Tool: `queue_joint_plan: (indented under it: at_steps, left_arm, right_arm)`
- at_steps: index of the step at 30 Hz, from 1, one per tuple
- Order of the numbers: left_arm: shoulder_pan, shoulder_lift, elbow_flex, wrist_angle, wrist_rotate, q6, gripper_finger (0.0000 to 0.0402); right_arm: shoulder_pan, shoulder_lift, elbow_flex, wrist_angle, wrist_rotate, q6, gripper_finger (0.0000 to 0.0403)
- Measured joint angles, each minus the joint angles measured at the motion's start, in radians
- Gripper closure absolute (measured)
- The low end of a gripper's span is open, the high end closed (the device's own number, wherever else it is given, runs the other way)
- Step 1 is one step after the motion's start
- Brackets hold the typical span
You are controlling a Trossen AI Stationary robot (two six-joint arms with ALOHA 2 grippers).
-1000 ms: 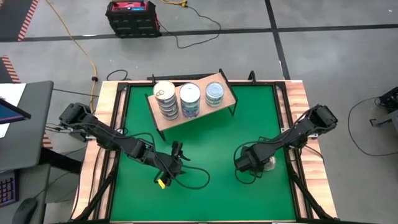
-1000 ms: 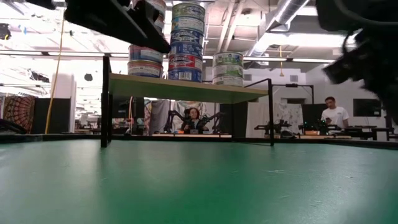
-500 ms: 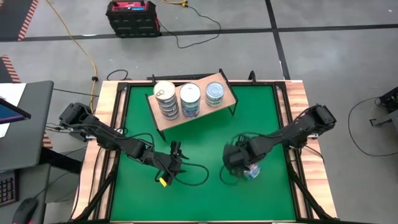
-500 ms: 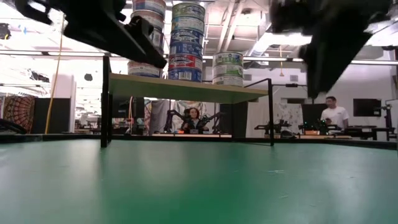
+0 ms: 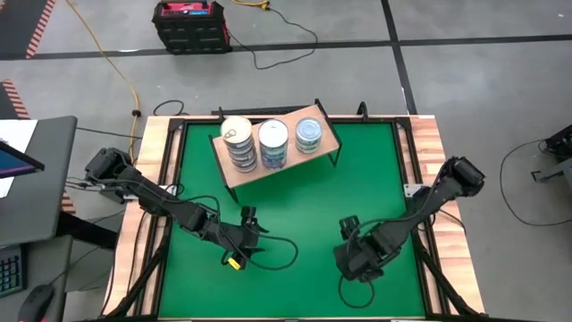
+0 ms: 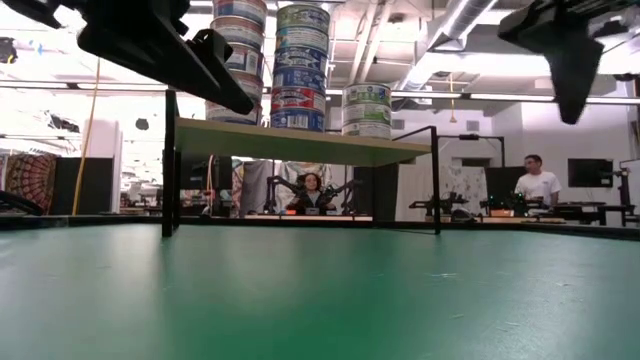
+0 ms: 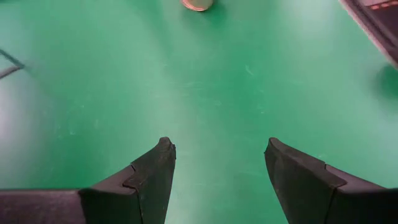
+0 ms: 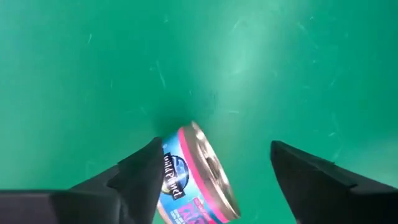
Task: Stack canned seafood by type on shelf
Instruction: Stack the blue pink tuna can on top of the blue pink tuna can on the shelf
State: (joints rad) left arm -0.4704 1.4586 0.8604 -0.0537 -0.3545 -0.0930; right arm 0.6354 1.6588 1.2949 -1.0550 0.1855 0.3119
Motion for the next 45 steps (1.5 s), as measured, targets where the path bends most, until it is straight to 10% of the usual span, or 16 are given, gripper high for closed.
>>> queue_joint_plan:
  at_steps: [18, 35, 45]
  left_arm:
    - [0.001, 0.000, 0.000, -0.047, -0.044, -0.002, 0.0165]
    - [-0.007, -0.022, 0.000, -0.030, -0.076, 0.004, 0.0165]
    - [-0.090, -0.161, 0.002, 0.069, -0.465, 0.298, 0.0165]
  right_arm:
    - [0.011, -0.003, -0.090, -0.059, -0.059, -0.269, 0.0041]
    - [-0.007, 0.098, -0.094, 0.033, -0.065, -0.347, 0.0195]
    - [-0.055, 0.083, 0.161, 0.057, 0.415, -0.512, 0.0190]
